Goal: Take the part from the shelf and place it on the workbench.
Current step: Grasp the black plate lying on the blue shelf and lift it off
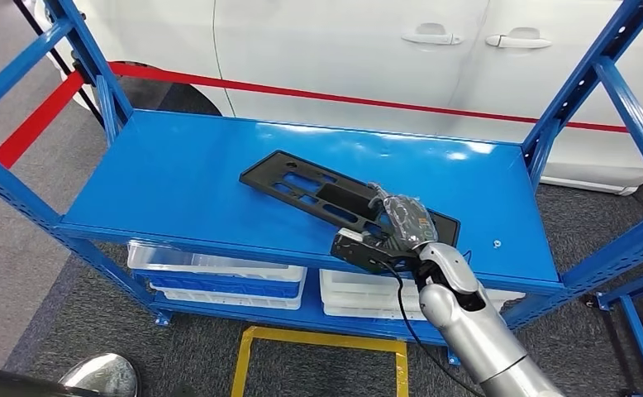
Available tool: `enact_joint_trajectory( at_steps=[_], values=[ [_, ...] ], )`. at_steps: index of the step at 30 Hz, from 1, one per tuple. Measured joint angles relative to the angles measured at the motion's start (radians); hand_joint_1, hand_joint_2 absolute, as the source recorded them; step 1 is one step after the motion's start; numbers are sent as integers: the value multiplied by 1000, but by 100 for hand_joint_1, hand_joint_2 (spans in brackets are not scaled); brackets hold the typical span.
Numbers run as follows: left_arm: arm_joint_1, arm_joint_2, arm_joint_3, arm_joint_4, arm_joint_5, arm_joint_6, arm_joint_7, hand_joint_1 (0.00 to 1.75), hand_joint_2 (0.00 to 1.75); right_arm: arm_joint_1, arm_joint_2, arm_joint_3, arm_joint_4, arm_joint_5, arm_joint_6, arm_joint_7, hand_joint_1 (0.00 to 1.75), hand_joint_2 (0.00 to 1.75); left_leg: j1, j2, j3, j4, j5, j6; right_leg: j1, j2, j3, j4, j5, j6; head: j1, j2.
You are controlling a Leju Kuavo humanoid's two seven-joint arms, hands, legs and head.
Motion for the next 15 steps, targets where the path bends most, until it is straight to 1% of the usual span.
enact_joint_trajectory(
  at_steps=[1, 2, 3, 4, 5, 6, 7, 8, 10, 11, 12, 14, 15],
  values=[
    [0, 0, 0, 0, 0, 0, 0, 0, 0, 3, 0, 0, 0, 0, 0, -2, 0, 175, 0, -1, 0, 1, -1, 0, -3, 0, -4, 10, 8, 3, 0, 0],
    [0, 0, 0, 0, 0, 0, 0, 0, 0, 5, 0, 0, -2, 0, 0, -5, 0, 175, 1, -2, 0, 4, -2, -2, -5, 0, 10, -20, 34, 4, 0, 0],
    [0, -1, 0, 0, 0, 0, 0, 0, 0, 5, 0, 0, -5, 0, 0, -10, 0, 175, 2, -3, 1, 8, -5, -5, -8, -1, 41, -83, 70, 5, 0, 0],
    [1, -2, 0, 0, 0, 0, 0, 0, 0, 4, 0, 0, -9, -1, 0, -15, 0, 175, 1, -4, -1, 14, -9, -9, -9, -1, 76, -152, 96, 3, 0, 0],
    [0, -3, 0, 0, 0, 0, 0, 0, 0, 3, 0, 0, -13, -1, 0, -19, 0, 175, 0, -5, -3, 21, -13, -14, -7, -2, 104, -208, 115, 0, 0, 0],
    [0, -4, 0, 0, -1, 0, 0, 0, 0, 2, 2, 0, -17, -1, 1, -22, 0, 175, -1, -6, -5, 25, -15, -19, -5, -1, 120, -242, 122, -4, 0, 0],
    [-1, -4, 0, 0, -1, 0, 0, 0, 0, 2, 3, 0, -20, -2, 1, -23, 0, 175, -2, -6, -7, 27, -16, -25, -3, -1, 125, -253, 119, -9, -1, 0],
    [-1, -4, 0, 0, -1, 0, 0, 0, 0, 2, 5, 0, -22, -3, 1, -24, 0, 175, -2, -6, -8, 27, -15, -29, -1, 0, 124, -254, 122, -14, -1, 0],
    [-1, -4, 0, 0, -1, 0, 0, 0, 0, 2, 6, 0, -30, -9, 7, -26, 0, 175, 1, -5, -12, 33, -21, -40, -4, 0, 124, -259, 127, -27, -1, 0],
    [-1, -4, 0, 0, -1, 0, 0, 0, 0, 0, 7, 0, -33, -13, 12, -29, 0, 175, 3, -5, -22, 55, -37, -45, -6, 0, 125, -263, 130, -34, -2, 0],
    [-1, -4, 0, 0, -1, 0, 0, 0, 0, -2, 8, 0, -36, -20, 23, -32, 0, 175, 4, -5, -42, 99, -63, -50, -8, -1, 126, -266, 132, -39, -2, 0],
    [-1, -4, 0, 0, -1, 0, 1, 0, 0, -4, 11, 1, -36, -40, 54, -39, 0, 175, 5, -4, -103, 235, -127, -58, -6, -3, 125, -267, 133, -43, -2, 0],
    [-1, -4, 0, 0, -1, 0, 1, 0, 0, -5, 11, 2, -33, -56, 75, -43, 0, 175, 6, -4, -131, 293, -147, -59, -4, -3, 125, -267, 133, -43, -2, 0]
  ],
)
